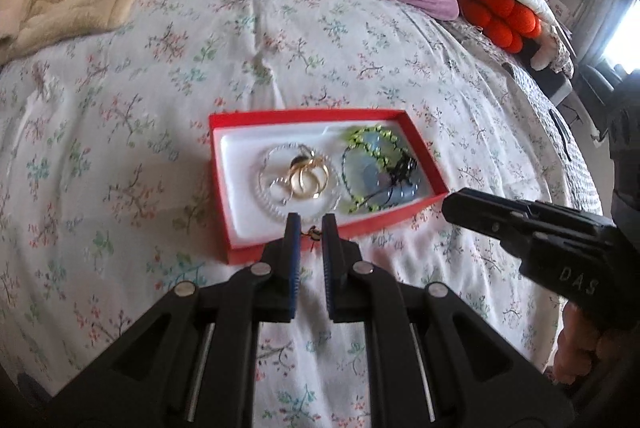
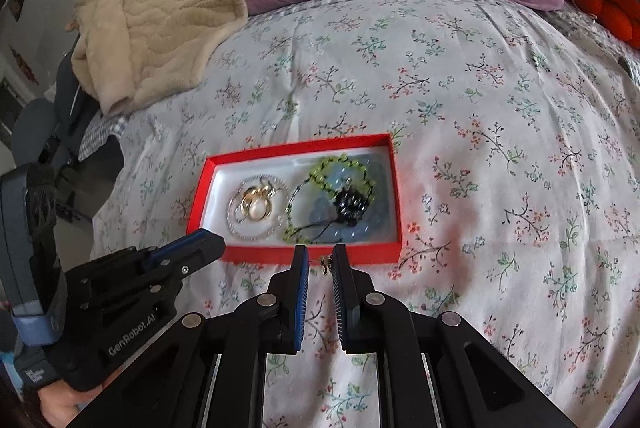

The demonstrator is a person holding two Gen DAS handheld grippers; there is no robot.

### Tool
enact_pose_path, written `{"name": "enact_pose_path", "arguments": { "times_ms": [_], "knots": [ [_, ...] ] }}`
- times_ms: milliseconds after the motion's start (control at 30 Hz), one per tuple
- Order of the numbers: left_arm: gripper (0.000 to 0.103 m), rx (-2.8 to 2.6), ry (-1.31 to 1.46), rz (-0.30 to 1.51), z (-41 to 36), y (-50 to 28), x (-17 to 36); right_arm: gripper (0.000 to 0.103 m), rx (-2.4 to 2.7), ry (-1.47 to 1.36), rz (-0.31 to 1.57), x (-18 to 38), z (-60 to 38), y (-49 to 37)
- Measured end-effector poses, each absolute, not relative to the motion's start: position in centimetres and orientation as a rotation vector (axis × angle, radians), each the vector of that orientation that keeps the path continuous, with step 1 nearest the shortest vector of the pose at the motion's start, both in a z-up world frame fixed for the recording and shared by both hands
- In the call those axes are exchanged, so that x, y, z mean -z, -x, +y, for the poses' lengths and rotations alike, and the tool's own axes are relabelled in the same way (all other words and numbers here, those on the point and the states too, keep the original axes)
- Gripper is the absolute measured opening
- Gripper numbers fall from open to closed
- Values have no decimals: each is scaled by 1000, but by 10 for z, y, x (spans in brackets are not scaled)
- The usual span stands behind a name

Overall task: Organize jewelry
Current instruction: 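Carry both gold studs over the red box with both tools, then open both tools to drop the studs into the box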

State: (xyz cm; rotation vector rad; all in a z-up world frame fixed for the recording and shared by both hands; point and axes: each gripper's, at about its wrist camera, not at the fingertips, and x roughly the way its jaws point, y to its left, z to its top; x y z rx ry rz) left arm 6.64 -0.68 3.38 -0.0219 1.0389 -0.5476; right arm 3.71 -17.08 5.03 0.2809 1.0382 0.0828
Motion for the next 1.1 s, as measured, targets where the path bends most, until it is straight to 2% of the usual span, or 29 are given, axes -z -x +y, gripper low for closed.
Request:
{"name": "enact_pose_path", "arguments": {
  "times_ms": [500,600,667,800,967,1100],
  "knots": [
    [12,549,1,994,-22,-87,-27,12,-66,-322,1066,-31,-185,-64],
    [19,542,-13,997,-24,-87,-26,12,-70,-326,1073,-28,-184,-67],
    [31,532,-25,996,-23,-86,-26,12,-78,-325,1073,-29,-182,-68],
    [34,519,-48,997,-20,-83,-29,12,-106,-321,1060,-33,-175,-70],
    [47,495,-82,979,-13,-77,-33,12,-117,-313,1052,-31,-167,-76],
    [51,480,-96,971,-8,-77,-34,13,-130,-317,1034,-28,-163,-79]
  ]
}}
